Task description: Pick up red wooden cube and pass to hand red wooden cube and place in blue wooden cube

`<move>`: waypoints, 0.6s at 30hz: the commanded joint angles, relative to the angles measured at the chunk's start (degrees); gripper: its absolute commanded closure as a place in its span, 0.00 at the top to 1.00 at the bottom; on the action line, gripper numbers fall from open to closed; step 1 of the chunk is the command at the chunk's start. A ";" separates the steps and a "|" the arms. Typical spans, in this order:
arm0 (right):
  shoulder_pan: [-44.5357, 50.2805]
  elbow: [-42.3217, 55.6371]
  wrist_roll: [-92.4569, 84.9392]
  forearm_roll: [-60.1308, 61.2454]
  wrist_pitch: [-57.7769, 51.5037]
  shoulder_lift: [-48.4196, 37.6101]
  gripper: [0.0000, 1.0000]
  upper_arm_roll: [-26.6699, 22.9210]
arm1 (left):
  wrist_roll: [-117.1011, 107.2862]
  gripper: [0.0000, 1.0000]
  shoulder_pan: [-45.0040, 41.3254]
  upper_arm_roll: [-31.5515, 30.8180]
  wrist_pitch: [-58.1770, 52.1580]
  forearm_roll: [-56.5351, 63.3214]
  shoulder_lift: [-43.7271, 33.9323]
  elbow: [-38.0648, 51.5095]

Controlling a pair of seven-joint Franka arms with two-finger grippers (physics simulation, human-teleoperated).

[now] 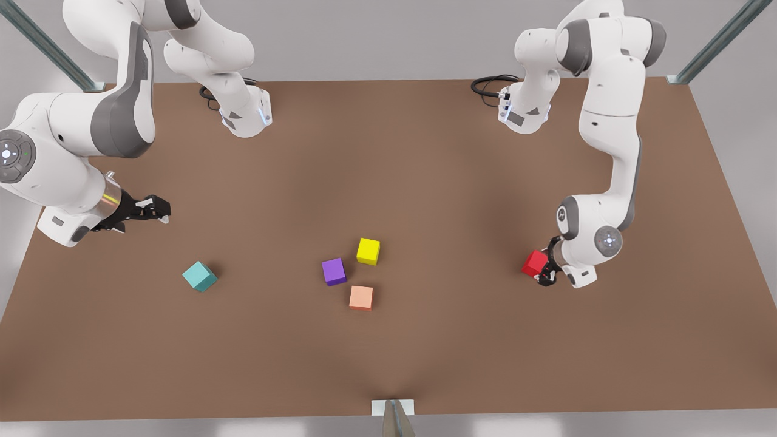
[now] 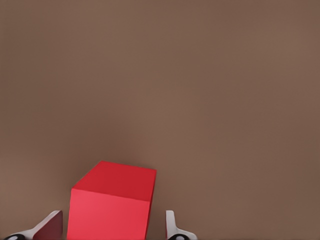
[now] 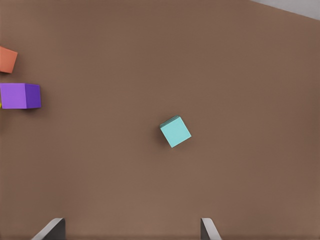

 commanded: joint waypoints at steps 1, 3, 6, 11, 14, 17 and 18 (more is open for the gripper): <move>0.00 0.03 -0.05 0.03 -0.06 -0.07 1.00 -0.02 | 4.05 1.00 0.00 -0.03 0.65 0.22 0.16 0.03; 0.00 0.03 -0.05 0.03 -0.06 -0.07 1.00 -0.02 | 5.99 1.00 0.00 -0.03 1.35 0.22 0.95 0.03; 0.00 0.03 -0.05 0.03 -0.06 -0.07 1.00 -0.02 | 6.60 1.00 0.00 -0.03 2.15 0.22 2.00 0.11; 0.00 0.03 -0.05 0.03 -0.06 -0.07 1.00 -0.02 | 6.87 1.00 0.00 -0.03 3.82 0.22 3.41 0.11; 0.00 0.03 -0.05 0.03 -0.06 -0.07 1.00 -0.02 | 6.87 1.00 0.00 -0.03 4.43 0.22 3.59 0.11; 0.00 0.03 -0.05 -0.05 -0.06 0.02 1.00 -0.02 | 6.87 1.00 0.00 -0.03 4.52 0.14 3.85 0.11; 0.00 0.03 -0.05 -0.05 -0.06 -0.07 1.00 -0.02 | 6.87 0.90 0.00 -0.03 4.61 0.22 3.85 0.20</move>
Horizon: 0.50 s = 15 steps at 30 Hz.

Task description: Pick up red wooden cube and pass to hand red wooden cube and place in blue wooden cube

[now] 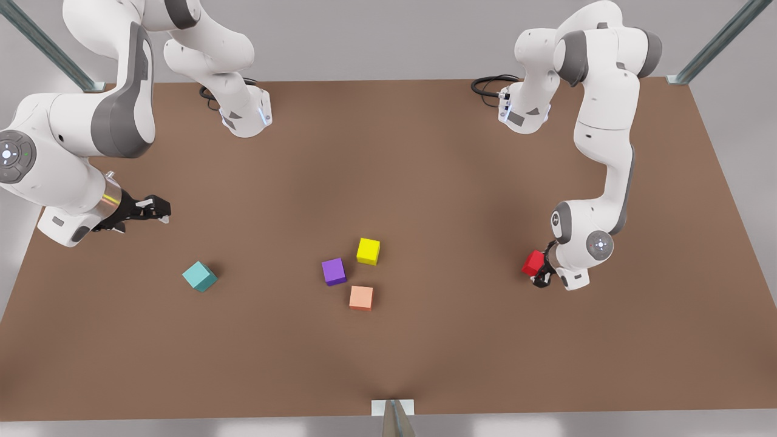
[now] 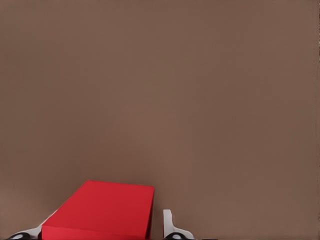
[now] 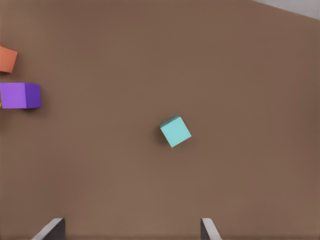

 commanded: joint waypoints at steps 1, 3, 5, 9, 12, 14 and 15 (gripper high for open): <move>0.00 0.03 -0.02 -0.04 -0.03 -0.03 1.00 -0.02 | 2.52 0.70 0.00 0.00 0.98 -0.01 0.00 0.05; 0.00 0.03 -0.02 -0.04 -0.03 -0.03 1.00 -0.02 | 2.52 0.48 0.00 0.00 0.98 -0.01 0.00 0.14; 0.00 0.03 -0.02 0.05 -0.03 -0.03 1.00 -0.02 | 2.34 0.48 0.00 -0.61 0.63 -0.01 -0.87 0.58; 0.35 0.03 -1.51 1.36 0.06 1.11 1.00 0.07 | 2.69 0.48 2.64 -8.87 -20.63 -0.63 1.06 20.26; -2.89 -0.32 -19.79 18.14 -3.54 6.91 1.00 -0.28 | 9.62 0.49 2.64 -21.43 -25.91 -8.36 1.15 27.82; -7.12 -0.06 -39.90 34.14 -6.45 16.40 1.00 -0.28 | 21.40 0.49 2.55 -28.64 -25.83 -16.44 6.15 31.78; -7.12 0.03 -49.57 41.87 -6.54 21.23 1.00 -0.19 | 26.77 0.49 2.55 -31.90 -25.74 -19.26 8.35 33.27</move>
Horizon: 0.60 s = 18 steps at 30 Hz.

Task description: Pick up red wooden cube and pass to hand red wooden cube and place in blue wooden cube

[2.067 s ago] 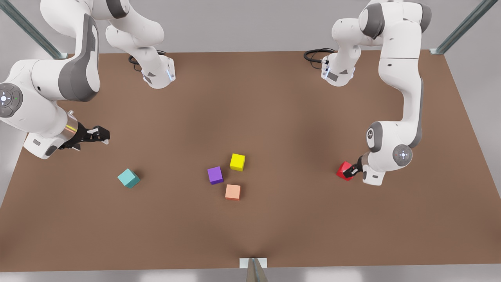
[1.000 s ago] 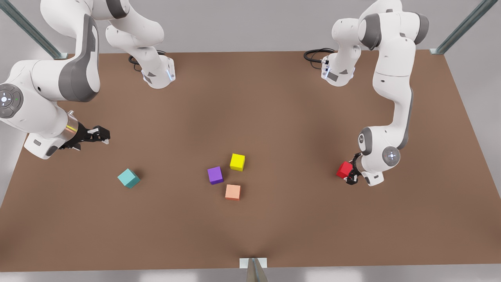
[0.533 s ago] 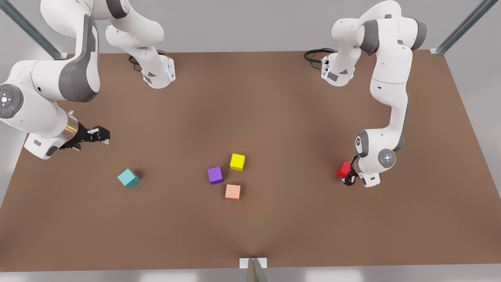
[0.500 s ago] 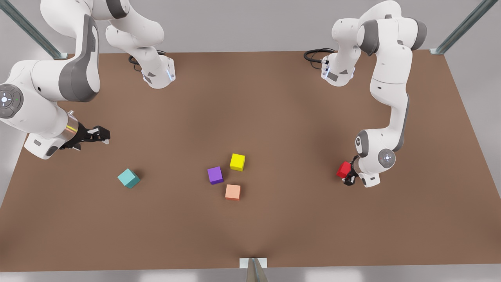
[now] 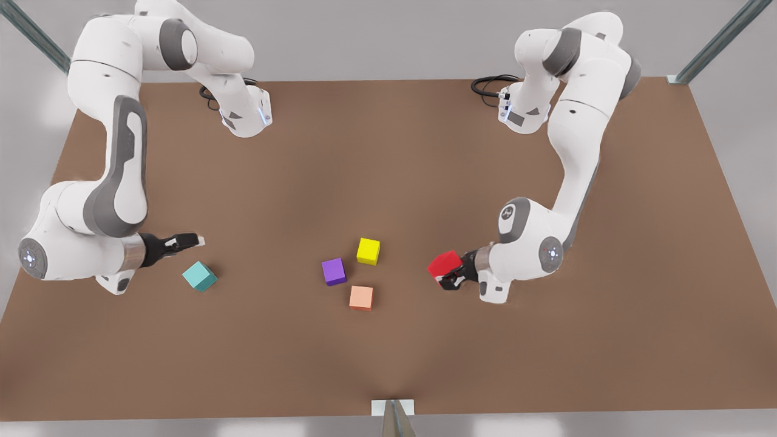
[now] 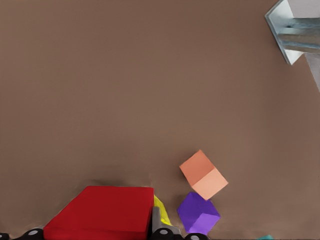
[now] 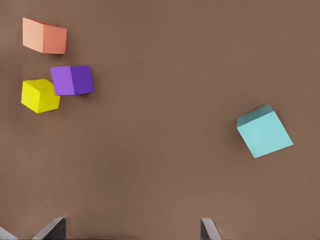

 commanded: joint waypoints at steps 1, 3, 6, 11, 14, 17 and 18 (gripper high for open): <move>-0.22 2.09 -49.47 23.70 -3.39 7.82 1.00 0.40 | 23.52 0.49 -0.30 -4.92 -5.46 -8.65 4.20 3.89; 0.13 12.82 -59.15 29.34 0.03 16.88 1.00 7.35 | 23.87 0.49 -1.18 -7.55 -4.05 -8.65 8.77 8.29; 0.66 13.26 -76.63 32.41 5.14 18.64 1.00 9.81 | 24.13 0.49 -1.18 -9.14 -1.95 -8.65 11.50 9.96; 2.07 13.53 -97.74 45.07 9.35 21.10 1.00 9.81 | 24.13 0.49 -1.26 -9.14 -1.59 -8.65 12.29 9.96; 4.26 13.00 -101.87 52.63 10.32 21.89 1.00 9.81 | 25.62 0.49 -1.18 -9.14 -1.68 -8.65 12.47 9.96; 7.16 12.47 -105.30 56.67 10.06 23.03 1.00 9.90 | 32.65 0.49 -0.91 -9.14 -1.59 -15.68 13.52 10.13; 7.78 12.38 -105.74 57.29 9.97 23.30 1.00 9.81 | 40.38 0.49 -0.30 -9.05 -1.59 -21.65 14.58 10.40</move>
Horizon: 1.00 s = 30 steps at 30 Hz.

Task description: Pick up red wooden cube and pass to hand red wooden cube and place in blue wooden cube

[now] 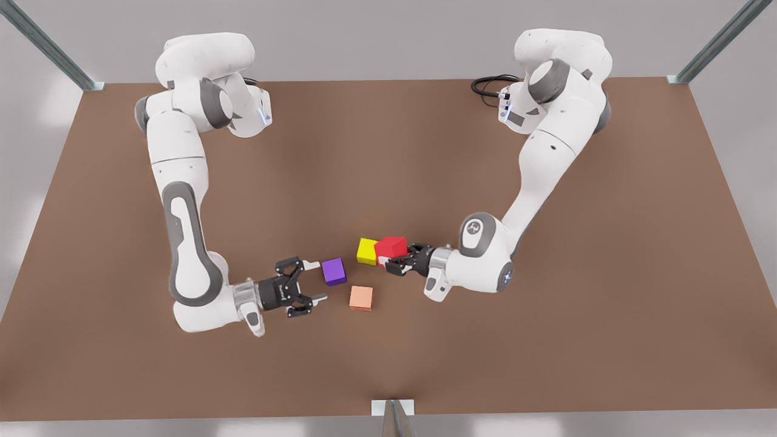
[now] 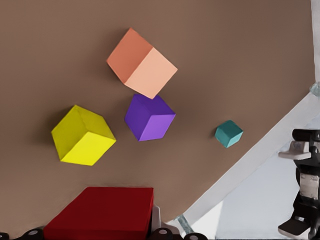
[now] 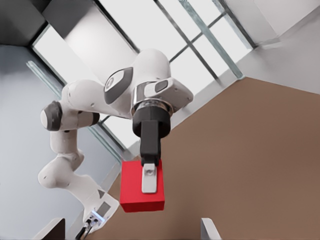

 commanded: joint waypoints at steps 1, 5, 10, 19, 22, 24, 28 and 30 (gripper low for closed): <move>0.81 -0.14 -47.41 4.23 1.28 0.46 1.00 0.00 | 29.48 0.49 0.65 0.06 0.20 -10.39 1.07 0.14; 2.04 -3.13 -47.77 7.04 2.07 0.99 1.00 -0.09 | 52.07 0.48 0.48 -0.03 7.04 -21.56 3.89 0.14; 2.30 -3.83 -47.77 7.13 2.42 1.34 1.00 -0.09 | 59.83 0.46 -0.58 -0.47 11.53 -23.41 4.59 0.49; 4.32 -8.41 -49.52 8.27 3.83 0.99 1.00 -0.09 | 64.84 0.46 -1.64 -0.73 15.58 -23.58 6.35 2.43; 5.47 -8.41 -49.52 9.41 5.76 1.08 1.00 -0.35 | 64.75 0.47 -2.25 -1.79 16.72 -26.84 6.35 2.43; 5.64 -8.41 -49.44 9.50 6.46 1.25 1.00 -0.62 | 64.75 0.47 -2.87 -1.88 16.90 -27.98 6.53 2.52; 5.82 -8.41 -49.44 9.59 7.43 1.43 1.00 -0.62 | 64.75 0.47 -2.87 -1.88 17.25 -28.07 6.53 2.52; 5.99 -8.41 -49.44 9.68 7.43 1.43 1.00 -0.53 | 64.75 0.47 -2.87 -1.88 17.25 -28.07 6.53 2.52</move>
